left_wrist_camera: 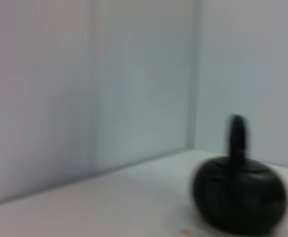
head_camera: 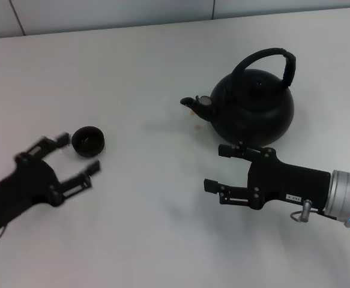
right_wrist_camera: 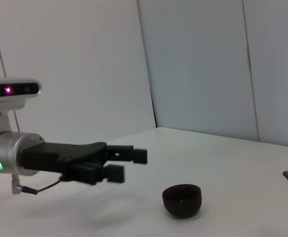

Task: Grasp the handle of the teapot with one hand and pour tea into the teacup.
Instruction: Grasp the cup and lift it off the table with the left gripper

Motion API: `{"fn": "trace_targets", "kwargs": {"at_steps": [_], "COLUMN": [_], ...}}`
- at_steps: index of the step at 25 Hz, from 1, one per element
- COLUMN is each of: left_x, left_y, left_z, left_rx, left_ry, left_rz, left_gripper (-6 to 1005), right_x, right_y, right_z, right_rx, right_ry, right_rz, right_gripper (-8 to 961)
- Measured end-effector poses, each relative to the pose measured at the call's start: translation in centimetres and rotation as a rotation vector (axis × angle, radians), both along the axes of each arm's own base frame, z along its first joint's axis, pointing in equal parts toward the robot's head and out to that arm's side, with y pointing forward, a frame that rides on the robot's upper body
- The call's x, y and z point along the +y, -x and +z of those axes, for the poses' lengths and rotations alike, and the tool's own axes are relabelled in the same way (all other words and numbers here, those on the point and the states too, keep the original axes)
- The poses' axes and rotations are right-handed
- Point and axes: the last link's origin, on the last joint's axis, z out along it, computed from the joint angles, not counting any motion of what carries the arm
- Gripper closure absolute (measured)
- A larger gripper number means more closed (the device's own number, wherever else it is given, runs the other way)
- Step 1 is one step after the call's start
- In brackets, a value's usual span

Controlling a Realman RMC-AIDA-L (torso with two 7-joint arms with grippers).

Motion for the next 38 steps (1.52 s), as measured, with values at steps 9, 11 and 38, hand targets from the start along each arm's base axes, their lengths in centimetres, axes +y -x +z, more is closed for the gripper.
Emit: {"fn": "trace_targets", "kwargs": {"at_steps": [9,11,38], "left_x": [0.9,1.1,3.6], "left_y": [1.6,1.7,0.7], "left_z": [-0.6,-0.8,-3.1], "left_rx": [0.076,0.090,0.188], "left_ry": [-0.159,-0.153,-0.080], "left_rz": [0.114,0.117,0.133], "left_gripper": [184,186,212], "right_x": [0.2,0.3,0.7], "right_y": [0.2,0.2,0.6], "right_z": [0.0,0.0,0.0], "right_rx": [0.001,0.000,0.001], "right_ry": [-0.002,-0.001,0.001], "right_rz": [0.002,0.004,0.017], "right_gripper": [121,121,121]}}
